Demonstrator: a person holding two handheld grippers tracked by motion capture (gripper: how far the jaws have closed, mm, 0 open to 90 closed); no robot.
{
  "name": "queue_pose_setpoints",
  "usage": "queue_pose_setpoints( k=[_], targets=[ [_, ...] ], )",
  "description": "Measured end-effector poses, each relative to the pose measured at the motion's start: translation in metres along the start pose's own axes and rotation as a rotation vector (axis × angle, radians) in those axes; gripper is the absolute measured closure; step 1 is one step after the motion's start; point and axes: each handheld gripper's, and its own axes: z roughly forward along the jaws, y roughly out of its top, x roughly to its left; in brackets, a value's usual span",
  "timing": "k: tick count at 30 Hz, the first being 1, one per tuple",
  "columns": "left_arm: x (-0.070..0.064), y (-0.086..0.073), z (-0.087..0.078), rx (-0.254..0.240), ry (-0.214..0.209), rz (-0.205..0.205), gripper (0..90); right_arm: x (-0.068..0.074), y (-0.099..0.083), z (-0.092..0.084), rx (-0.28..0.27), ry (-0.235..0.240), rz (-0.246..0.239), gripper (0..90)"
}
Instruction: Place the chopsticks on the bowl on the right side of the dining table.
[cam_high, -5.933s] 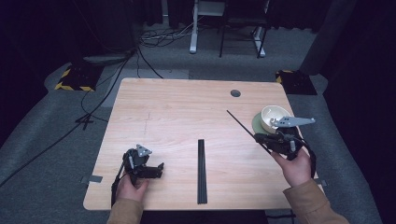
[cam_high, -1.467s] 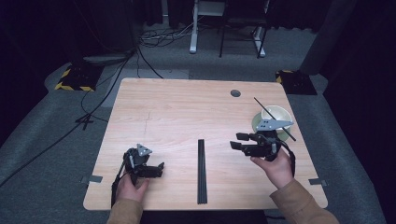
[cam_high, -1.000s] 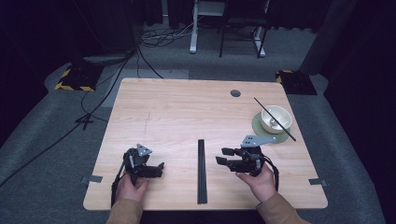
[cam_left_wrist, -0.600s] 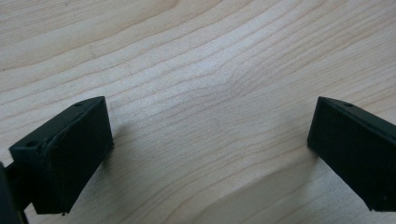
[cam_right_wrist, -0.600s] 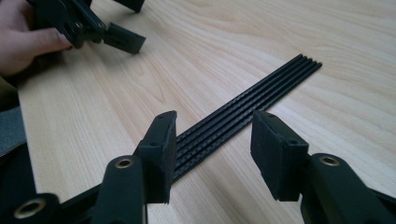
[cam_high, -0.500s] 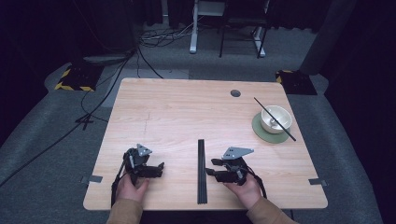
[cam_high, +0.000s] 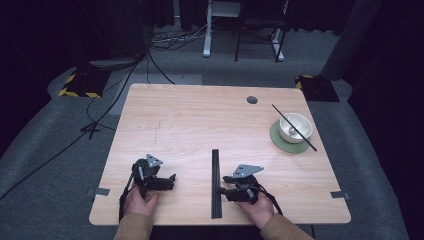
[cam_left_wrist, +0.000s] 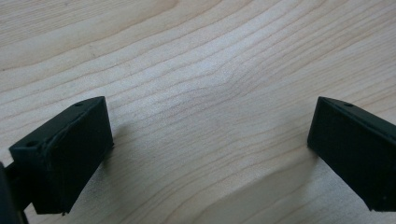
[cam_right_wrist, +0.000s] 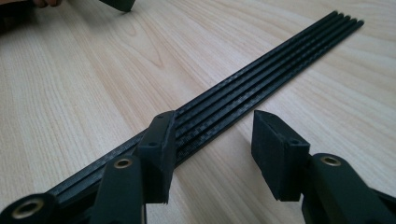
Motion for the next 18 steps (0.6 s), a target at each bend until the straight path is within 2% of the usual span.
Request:
queue_pose_setpoints(
  k=[2,6,10,18],
  targets=[
    [0.0,0.0,0.0,0.0,-0.001,0.0,0.3,0.001,0.0007,-0.001,-0.007,-0.004,-0.016,50.0],
    [-0.0001,0.0,-0.0001,0.001,0.0,-0.001,0.3,0.001,-0.0001,0.0003,-0.003,-0.001,0.002,49.7],
    [-0.0001,0.0,-0.0001,0.001,0.0,-0.001,0.3,0.0005,-0.0004,0.0003,0.002,-0.004,-0.003,49.8],
    [0.0001,0.0004,-0.0002,0.005,0.0,0.001,0.3,-0.0021,-0.0013,-0.0028,0.015,-0.042,-0.02,49.9]
  ],
)
